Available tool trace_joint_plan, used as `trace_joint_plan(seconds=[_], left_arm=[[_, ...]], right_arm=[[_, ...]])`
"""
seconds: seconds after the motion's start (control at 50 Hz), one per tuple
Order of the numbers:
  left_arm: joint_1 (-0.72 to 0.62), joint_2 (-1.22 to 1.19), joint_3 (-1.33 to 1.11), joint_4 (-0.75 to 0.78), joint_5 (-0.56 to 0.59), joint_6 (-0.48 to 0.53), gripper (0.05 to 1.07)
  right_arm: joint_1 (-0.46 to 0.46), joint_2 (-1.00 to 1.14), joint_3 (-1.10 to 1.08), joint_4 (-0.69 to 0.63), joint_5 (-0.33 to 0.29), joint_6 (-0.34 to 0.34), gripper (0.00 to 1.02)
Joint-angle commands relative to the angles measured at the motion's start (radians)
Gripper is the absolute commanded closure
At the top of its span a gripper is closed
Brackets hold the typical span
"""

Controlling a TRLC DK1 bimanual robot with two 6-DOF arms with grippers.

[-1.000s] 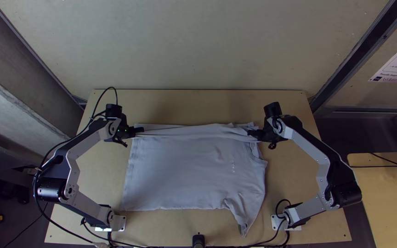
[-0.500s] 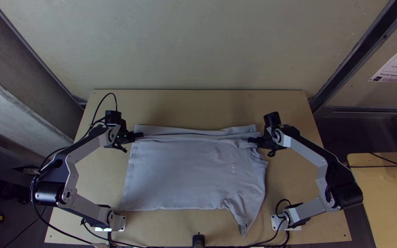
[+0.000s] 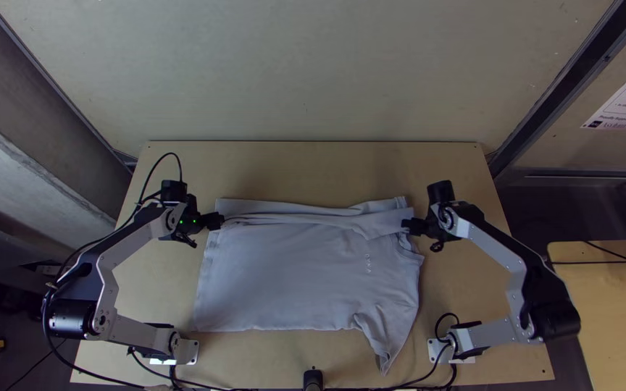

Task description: Fold the t-shirt

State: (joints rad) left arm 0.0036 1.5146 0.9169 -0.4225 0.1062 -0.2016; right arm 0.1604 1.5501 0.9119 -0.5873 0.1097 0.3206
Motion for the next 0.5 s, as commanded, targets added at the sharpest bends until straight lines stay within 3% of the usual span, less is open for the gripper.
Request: trace_joint_plan(seconds=[0.0, 0.18, 0.48], left_arm=[[0.021, -0.067, -0.018, -0.027, 0.024, -0.005, 0.1], [0.041, -0.134, 0.042, -0.136, 0.052, 0.004, 0.1], [0.042, -0.31, 0.125, -0.34, 0.05, 0.056, 0.1]], right_arm=[[-0.021, -0.107, -0.024, -0.059, 0.018, -0.008, 0.03], [-0.047, -0.274, 0.024, -0.151, 0.018, -0.022, 0.03], [-0.035, -0.418, 0.199, -0.463, 0.008, 0.0, 0.03]])
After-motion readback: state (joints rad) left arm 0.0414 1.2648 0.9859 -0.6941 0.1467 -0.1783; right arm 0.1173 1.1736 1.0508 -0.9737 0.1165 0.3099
